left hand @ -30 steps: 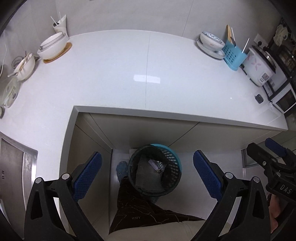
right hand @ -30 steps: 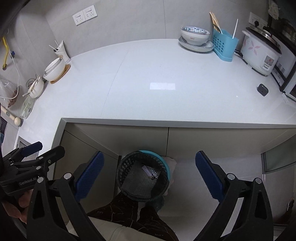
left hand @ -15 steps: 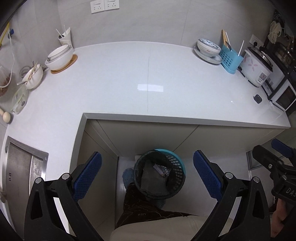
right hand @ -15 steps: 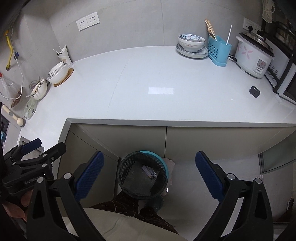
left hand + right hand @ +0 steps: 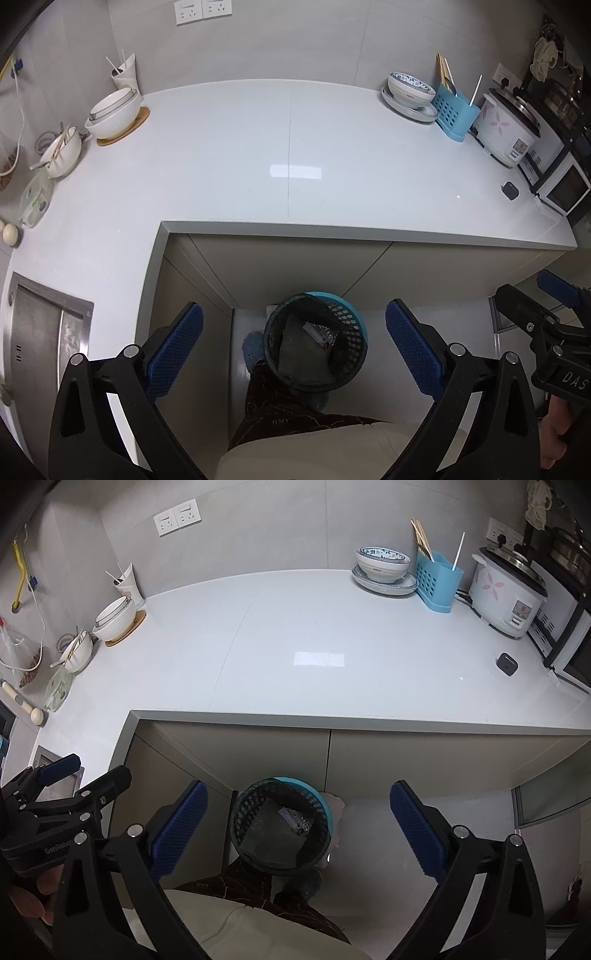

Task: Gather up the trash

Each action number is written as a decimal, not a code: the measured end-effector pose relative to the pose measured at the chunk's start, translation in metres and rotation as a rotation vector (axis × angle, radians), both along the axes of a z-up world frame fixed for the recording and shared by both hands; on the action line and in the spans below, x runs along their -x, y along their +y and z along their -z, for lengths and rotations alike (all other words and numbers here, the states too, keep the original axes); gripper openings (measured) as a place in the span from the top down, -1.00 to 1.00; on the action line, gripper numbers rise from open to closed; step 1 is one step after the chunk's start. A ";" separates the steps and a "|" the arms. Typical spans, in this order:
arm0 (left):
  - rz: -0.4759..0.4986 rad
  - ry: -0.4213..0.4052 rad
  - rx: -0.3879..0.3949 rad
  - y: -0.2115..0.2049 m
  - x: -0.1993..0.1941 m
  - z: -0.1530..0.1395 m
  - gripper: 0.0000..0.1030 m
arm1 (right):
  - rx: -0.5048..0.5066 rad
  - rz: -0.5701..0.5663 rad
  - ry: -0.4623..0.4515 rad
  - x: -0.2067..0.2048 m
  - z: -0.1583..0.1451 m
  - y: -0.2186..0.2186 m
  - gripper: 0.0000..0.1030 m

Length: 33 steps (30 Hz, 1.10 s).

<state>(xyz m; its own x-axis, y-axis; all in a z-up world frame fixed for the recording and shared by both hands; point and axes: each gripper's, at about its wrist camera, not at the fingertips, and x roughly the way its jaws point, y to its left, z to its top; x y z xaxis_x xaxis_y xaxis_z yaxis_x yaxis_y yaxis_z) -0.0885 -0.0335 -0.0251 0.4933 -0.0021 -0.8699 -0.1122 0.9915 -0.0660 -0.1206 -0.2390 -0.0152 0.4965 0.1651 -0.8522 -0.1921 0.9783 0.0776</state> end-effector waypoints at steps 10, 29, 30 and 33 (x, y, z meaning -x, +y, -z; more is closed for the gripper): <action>0.015 -0.010 -0.011 -0.003 0.002 -0.004 -0.88 | 0.003 -0.003 0.009 -0.001 0.002 0.001 -0.84; 0.019 -0.011 -0.006 -0.005 0.002 -0.006 -0.88 | -0.009 0.008 0.006 0.001 0.003 -0.002 -0.84; 0.020 -0.013 -0.005 -0.005 0.002 -0.007 -0.88 | -0.011 0.009 0.006 0.001 0.002 -0.002 -0.84; 0.020 -0.013 -0.004 -0.007 0.002 -0.007 -0.88 | -0.014 0.012 0.006 0.001 0.002 -0.003 -0.84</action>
